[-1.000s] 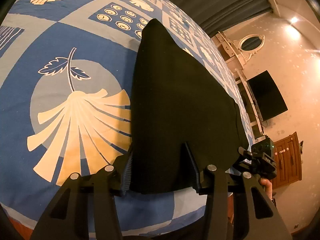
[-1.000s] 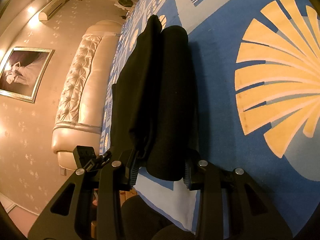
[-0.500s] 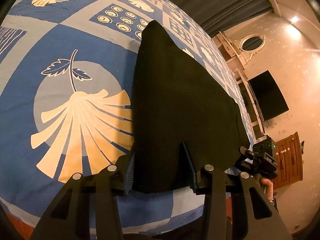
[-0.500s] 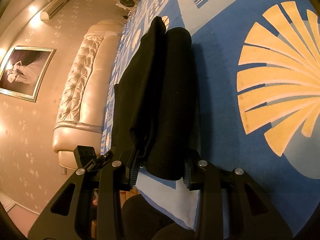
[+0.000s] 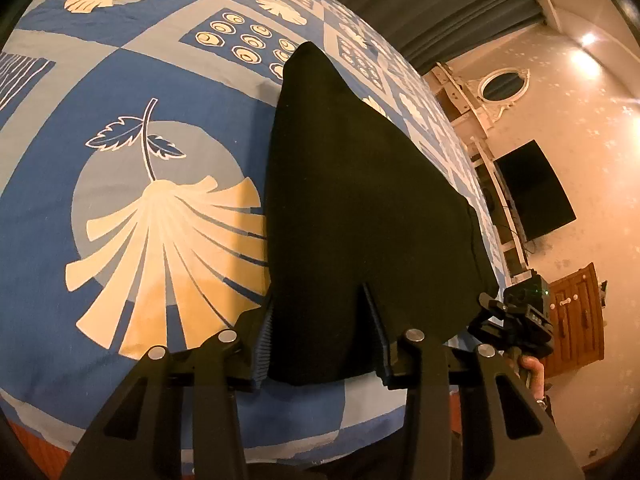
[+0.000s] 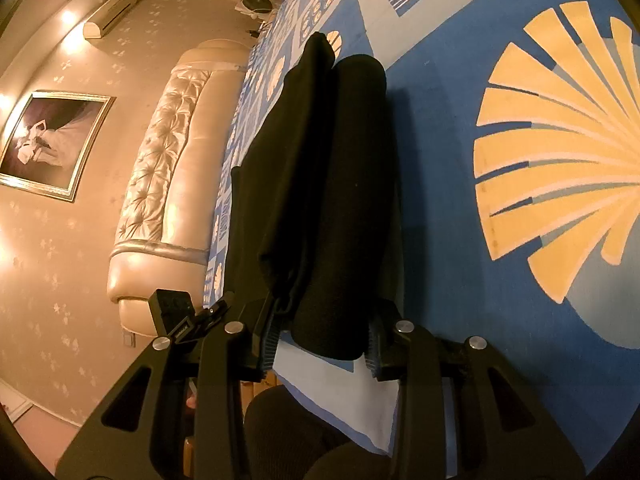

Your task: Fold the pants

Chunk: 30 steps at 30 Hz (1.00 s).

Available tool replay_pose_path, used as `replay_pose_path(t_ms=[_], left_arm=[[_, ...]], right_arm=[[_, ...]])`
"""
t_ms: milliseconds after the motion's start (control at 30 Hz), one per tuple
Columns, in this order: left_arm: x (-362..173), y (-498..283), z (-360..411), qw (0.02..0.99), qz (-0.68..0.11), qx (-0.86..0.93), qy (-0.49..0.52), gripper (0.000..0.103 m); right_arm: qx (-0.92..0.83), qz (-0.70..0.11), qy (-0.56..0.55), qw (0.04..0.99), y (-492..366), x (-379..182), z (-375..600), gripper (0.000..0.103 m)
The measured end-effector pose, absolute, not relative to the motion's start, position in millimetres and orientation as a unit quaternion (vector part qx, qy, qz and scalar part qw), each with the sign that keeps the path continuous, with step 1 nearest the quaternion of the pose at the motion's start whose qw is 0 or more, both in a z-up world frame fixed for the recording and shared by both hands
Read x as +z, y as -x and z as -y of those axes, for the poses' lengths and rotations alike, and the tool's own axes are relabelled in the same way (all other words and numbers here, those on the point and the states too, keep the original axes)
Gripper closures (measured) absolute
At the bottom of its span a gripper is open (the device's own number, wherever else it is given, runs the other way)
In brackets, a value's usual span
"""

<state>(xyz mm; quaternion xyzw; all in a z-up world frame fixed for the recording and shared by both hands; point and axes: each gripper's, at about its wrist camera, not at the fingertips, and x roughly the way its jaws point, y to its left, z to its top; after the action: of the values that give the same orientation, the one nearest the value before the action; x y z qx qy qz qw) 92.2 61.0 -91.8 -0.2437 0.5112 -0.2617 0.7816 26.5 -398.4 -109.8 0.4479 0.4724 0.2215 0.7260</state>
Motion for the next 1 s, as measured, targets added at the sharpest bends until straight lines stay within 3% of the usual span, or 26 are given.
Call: replay_pose_path(t_ms=[333, 500, 567, 600, 767, 1000], left_arm=[[-91.8, -94.4, -62.5, 0.778, -0.51, -0.271, 0.249, 0.062], [-91.5, -92.7, -68.6, 0.783, -0.496, -0.279, 0.25, 0.05], [-88.8, -92.9, -77.6, 0.786, -0.49, -0.28, 0.25, 0.043], [-87.7, -93.1, -83.9, 0.788, -0.484, -0.28, 0.257, 0.041], [-90.0, -112.7, -115.4, 0.789, -0.463, -0.258, 0.313, 0.032], [-99.4, -164.1, -91.4, 0.784, -0.47, -0.261, 0.309, 0.032]], right_arm=[[0.225, -0.474, -0.451, 0.722, -28.0, -113.6, 404.1, 0.068], [0.217, -0.475, -0.444, 0.728, -28.8, -104.7, 413.2, 0.045], [0.203, -0.456, -0.453, 0.739, -27.8, -97.9, 427.4, 0.029], [0.198, -0.45, -0.461, 0.739, -28.6, -97.0, 433.2, 0.026], [0.187, -0.446, -0.489, 0.725, -50.8, -103.2, 449.9, 0.022], [0.207, -0.448, -0.483, 0.723, -103.9, -107.4, 435.4, 0.019]])
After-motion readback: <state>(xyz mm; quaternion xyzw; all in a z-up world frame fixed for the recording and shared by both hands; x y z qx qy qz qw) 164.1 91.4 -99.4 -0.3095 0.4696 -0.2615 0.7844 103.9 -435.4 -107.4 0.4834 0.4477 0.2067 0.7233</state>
